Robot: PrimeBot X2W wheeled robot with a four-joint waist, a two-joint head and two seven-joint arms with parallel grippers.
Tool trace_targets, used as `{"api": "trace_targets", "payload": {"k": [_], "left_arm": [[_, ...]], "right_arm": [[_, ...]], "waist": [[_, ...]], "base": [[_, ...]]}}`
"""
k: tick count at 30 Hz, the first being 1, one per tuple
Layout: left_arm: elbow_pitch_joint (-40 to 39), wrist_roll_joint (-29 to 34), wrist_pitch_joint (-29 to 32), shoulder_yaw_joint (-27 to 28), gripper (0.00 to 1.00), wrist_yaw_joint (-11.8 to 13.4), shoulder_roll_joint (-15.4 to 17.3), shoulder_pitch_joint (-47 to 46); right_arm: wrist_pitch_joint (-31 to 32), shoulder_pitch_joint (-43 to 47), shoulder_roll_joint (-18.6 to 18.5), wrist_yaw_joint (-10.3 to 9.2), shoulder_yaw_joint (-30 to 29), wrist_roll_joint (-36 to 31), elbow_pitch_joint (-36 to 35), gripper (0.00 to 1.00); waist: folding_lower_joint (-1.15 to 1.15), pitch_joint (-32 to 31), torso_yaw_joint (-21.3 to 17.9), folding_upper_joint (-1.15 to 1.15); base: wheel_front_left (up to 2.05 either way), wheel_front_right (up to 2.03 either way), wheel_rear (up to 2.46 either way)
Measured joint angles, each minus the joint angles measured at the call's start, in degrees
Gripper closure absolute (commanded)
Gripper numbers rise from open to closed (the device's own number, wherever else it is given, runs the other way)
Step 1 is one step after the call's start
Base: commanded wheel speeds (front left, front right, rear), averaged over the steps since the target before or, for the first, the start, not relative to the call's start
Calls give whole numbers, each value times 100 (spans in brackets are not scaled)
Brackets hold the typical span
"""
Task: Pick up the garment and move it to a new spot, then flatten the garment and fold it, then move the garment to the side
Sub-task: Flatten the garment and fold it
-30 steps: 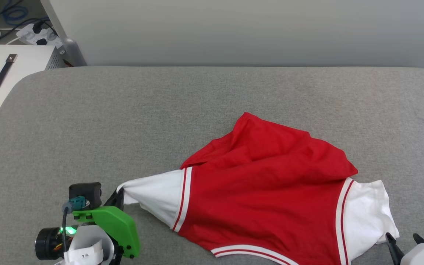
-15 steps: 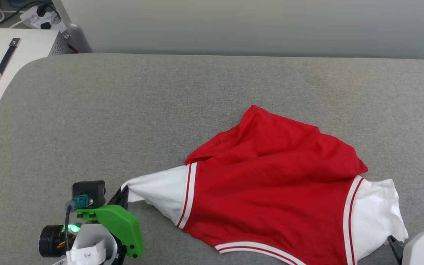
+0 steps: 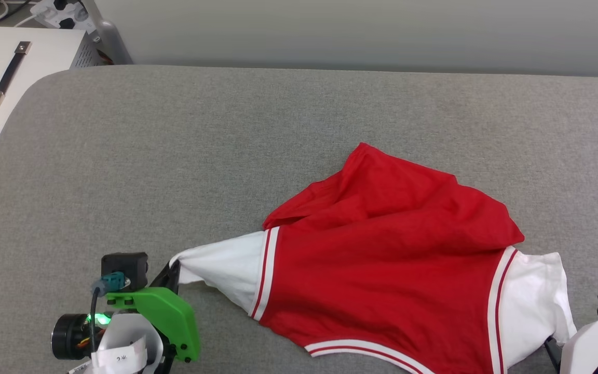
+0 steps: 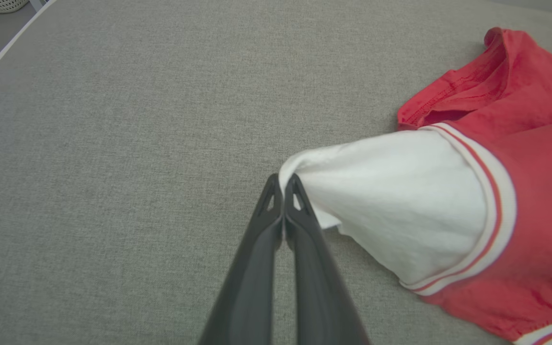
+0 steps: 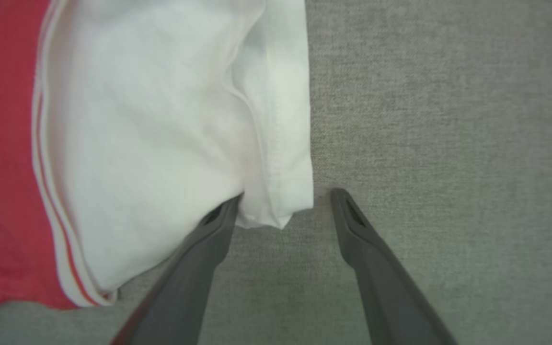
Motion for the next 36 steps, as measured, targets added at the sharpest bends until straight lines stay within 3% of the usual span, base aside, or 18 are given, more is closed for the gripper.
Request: {"api": "trace_targets", "payload": {"k": [1,2,3,12,16,22,29,36], "left_arm": [[1,0,0,0,100,0,7,-2],[5,0,5,-1,100,0,14,-3],[11,0,9,-4,100,0,22,-5],[58,-57,48,-11,100,-16,120,-4],[-8,-162,110,-5,100,-85,162,6],[-236,-183,398,-9,100,-221,476,17],[-770,-581,969,-41,100,-658,750,-130],[-1508,-973,1480,312,100,-761,1098,-762]], "right_arm": [[-13,-9,-18,-3,29,29,23,58],[-30,-10,-54,-5,83,64,55,92],[-59,-10,-101,-5,145,86,70,100],[-149,-1,-308,2,88,240,-63,100],[-103,12,-604,2,-29,333,-410,100],[305,-48,-1124,3,-110,867,-1001,100],[578,-644,-1748,2,-282,1513,-1416,100],[628,-1724,-2024,2,-410,1948,-1593,100]], "waist": [[0,1,-5,0],[0,-3,-12,0],[0,-11,-17,0],[0,-224,-57,0],[0,-397,-82,0],[0,-672,-136,0],[0,-945,-196,0],[0,-1062,-247,0]], "base": [[0,0,0],[0,0,0],[0,0,0],[0,0,0],[0,0,0],[0,0,0],[0,0,0],[0,0,0]]}}
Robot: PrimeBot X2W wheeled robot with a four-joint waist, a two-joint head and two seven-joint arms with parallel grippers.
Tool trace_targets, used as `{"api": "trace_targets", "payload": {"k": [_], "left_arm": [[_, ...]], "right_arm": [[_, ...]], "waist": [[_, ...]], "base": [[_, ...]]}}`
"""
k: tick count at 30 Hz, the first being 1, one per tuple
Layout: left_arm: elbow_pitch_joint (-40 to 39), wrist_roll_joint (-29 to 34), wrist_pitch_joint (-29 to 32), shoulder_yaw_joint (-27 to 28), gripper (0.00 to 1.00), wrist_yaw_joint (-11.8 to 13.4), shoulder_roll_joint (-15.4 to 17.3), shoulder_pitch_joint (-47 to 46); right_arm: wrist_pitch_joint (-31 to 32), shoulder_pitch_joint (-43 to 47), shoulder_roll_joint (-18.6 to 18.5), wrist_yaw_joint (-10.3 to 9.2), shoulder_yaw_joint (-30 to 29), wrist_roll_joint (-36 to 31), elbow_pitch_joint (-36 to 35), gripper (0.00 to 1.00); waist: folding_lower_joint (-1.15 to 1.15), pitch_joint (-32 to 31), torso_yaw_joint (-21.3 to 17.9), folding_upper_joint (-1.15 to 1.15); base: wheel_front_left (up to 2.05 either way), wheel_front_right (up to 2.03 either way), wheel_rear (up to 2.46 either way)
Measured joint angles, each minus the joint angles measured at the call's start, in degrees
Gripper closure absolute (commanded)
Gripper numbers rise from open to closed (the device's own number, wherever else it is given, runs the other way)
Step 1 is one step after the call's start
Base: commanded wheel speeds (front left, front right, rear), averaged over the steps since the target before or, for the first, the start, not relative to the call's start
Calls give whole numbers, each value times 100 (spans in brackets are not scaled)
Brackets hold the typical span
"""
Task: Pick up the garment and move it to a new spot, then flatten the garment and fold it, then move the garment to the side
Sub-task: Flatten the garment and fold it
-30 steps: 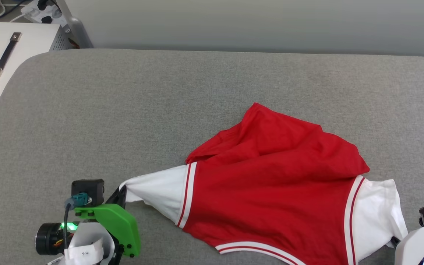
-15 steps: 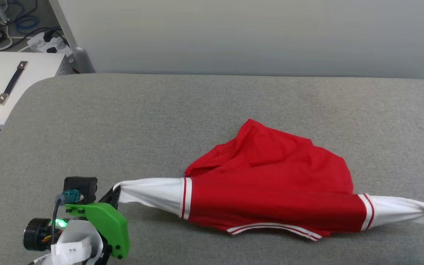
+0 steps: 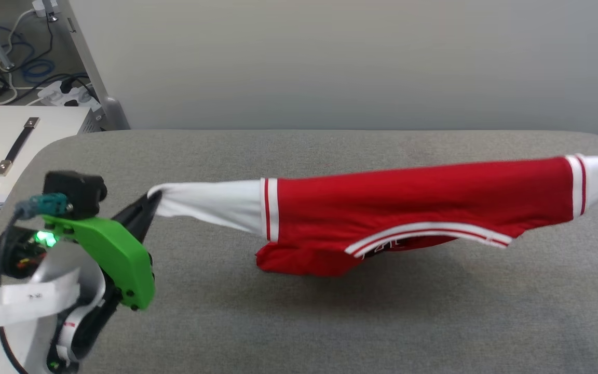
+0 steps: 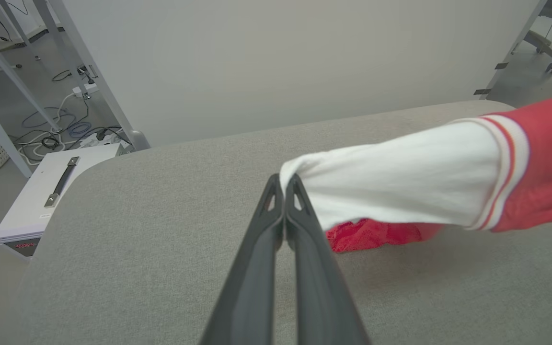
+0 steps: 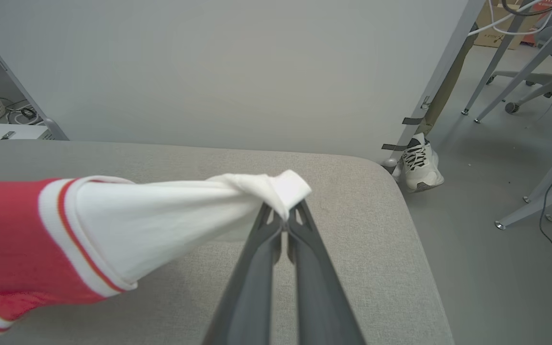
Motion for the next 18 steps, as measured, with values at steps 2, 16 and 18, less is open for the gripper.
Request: {"api": "trace_targets", "payload": {"k": [2,16,18], "left_arm": [[-142,-74,92,115,100,-1,65,-216],[-354,-323,487,577,100,11,419,-1777],[-271,-336,492,601,100,-1,437,-2013]], "right_arm": [[-69,-280,-80,0,21,62,20,100],[-625,-1961,-291,1,681,183,798,100],[-694,-2190,-293,1,783,174,898,100]], "waist": [[0,14,-6,0],[0,367,-71,0],[0,463,-81,0]], "base": [[0,0,0],[0,0,0],[0,0,0]]}}
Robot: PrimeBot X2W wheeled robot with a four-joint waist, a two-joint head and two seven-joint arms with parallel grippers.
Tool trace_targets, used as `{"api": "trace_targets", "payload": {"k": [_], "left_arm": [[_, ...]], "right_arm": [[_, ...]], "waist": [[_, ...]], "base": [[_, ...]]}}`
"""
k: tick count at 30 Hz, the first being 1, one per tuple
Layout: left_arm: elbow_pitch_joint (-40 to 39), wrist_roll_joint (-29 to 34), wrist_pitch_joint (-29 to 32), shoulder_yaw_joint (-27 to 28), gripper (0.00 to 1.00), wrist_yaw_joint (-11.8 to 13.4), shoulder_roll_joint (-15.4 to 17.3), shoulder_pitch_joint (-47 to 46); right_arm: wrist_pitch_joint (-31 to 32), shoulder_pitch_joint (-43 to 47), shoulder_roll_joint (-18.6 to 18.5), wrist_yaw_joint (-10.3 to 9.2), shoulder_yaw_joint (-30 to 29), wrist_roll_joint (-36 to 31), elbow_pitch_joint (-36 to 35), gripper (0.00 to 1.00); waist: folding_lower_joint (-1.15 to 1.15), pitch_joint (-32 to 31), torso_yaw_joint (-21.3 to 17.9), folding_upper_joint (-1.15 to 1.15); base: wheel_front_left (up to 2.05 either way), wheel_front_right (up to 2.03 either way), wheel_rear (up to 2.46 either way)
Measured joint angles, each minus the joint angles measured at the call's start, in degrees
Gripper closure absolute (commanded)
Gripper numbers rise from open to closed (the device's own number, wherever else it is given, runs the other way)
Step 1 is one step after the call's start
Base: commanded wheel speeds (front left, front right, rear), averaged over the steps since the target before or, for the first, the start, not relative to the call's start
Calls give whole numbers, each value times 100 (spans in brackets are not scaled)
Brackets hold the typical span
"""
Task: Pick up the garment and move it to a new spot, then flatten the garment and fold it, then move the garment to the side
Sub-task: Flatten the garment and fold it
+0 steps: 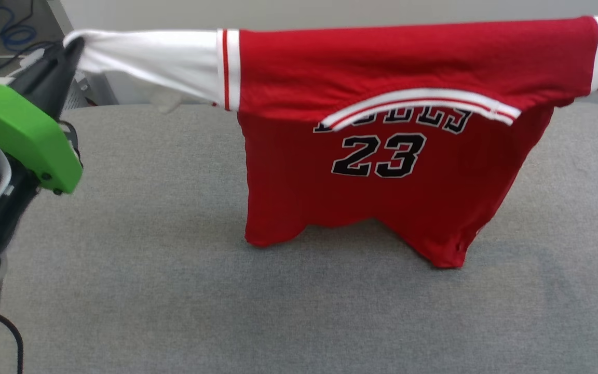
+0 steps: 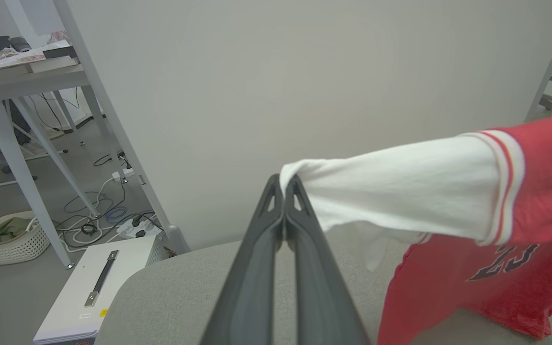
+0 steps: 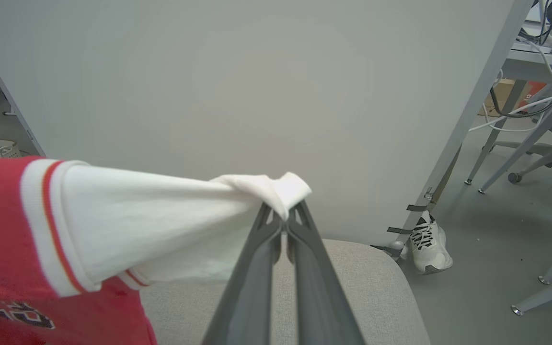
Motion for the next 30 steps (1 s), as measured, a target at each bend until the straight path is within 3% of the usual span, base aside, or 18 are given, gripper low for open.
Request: {"api": "trace_targets", "payload": {"k": [7,15,24,30], "left_arm": [[504,-25,-58,65,100,-177,87,-1120],[1623,129,-315,54,100,-456,341,-2821],[3115,610,-1267,-236,100,-676,290,-4735],[4034,989,-2220,-408,100,-701,59,-5807]], "right_arm": [[-241,-1216,65,1,260,-151,409,100],[-783,-2876,380,7,749,-806,1128,100],[-1506,-4630,789,7,1083,-1401,2227,100],[-2268,-5660,1066,7,1026,-1903,3064,100]], "waist": [[0,511,-50,0],[0,1331,-120,0],[1,2308,-191,0],[1,2914,-207,0]], "base": [[0,0,0],[0,0,0],[0,0,0],[0,0,0]]}}
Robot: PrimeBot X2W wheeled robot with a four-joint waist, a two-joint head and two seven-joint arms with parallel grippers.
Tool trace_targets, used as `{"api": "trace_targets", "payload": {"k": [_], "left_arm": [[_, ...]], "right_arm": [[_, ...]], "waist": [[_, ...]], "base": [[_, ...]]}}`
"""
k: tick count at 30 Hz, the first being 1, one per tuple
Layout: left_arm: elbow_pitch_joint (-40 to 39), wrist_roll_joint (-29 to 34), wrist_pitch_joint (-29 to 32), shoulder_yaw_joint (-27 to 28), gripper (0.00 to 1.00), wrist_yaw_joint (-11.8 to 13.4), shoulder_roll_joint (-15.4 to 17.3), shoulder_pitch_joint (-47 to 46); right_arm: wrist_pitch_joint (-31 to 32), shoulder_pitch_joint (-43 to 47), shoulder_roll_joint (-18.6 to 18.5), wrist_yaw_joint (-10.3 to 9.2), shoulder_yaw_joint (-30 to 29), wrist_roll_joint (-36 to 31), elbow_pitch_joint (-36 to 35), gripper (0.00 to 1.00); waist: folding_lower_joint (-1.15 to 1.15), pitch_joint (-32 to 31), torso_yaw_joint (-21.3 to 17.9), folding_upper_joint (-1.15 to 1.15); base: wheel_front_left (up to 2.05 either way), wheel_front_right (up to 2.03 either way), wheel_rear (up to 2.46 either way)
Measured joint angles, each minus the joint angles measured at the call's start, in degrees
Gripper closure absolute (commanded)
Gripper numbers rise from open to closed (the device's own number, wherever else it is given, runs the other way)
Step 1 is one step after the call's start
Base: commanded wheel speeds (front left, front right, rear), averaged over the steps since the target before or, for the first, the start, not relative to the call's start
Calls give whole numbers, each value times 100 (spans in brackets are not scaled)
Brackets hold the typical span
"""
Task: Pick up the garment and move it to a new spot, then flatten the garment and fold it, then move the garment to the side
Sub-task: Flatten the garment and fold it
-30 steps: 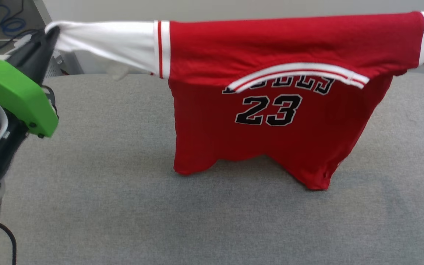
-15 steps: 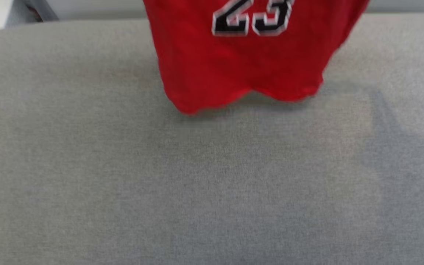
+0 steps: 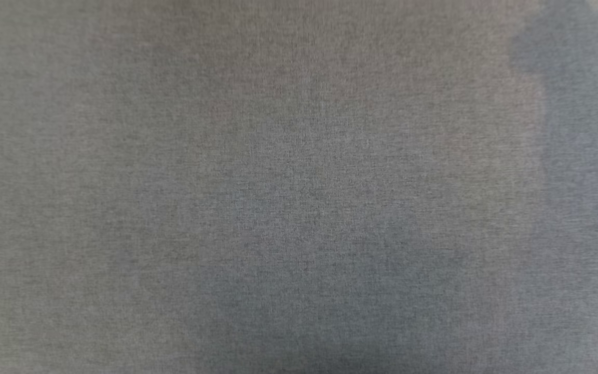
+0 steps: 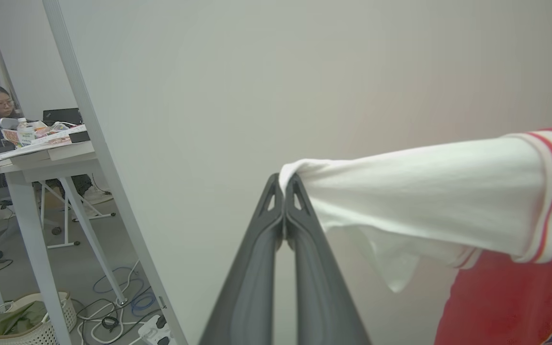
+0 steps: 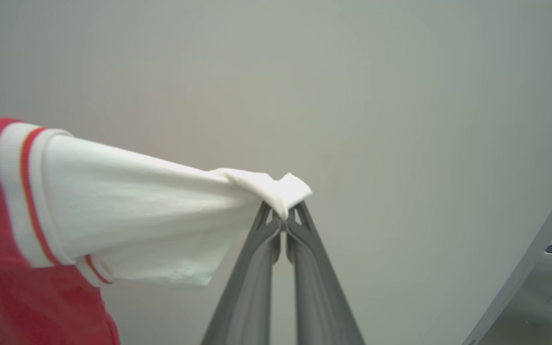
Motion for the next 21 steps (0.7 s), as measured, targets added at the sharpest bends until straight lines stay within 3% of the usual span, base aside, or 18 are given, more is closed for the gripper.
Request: {"api": "trace_targets", "payload": {"k": [5,11,21], "left_arm": [[712,133,-649,-124,100,-31,-162,-303],[1328,11,-1099,-276,100,-118,-396,-36],[1616,-542,-1633,-453,100,-180,-659,1775]], "right_arm": [[-511,-334,238,-1,-64,-194,586,100],[-766,-55,372,-1,214,-135,1033,100],[-878,1585,127,-1,733,617,1188,100]], "waist": [[0,387,24,0],[0,590,137,0],[-1,206,220,0]], "base": [[0,0,0],[0,0,0],[0,0,0]]}}
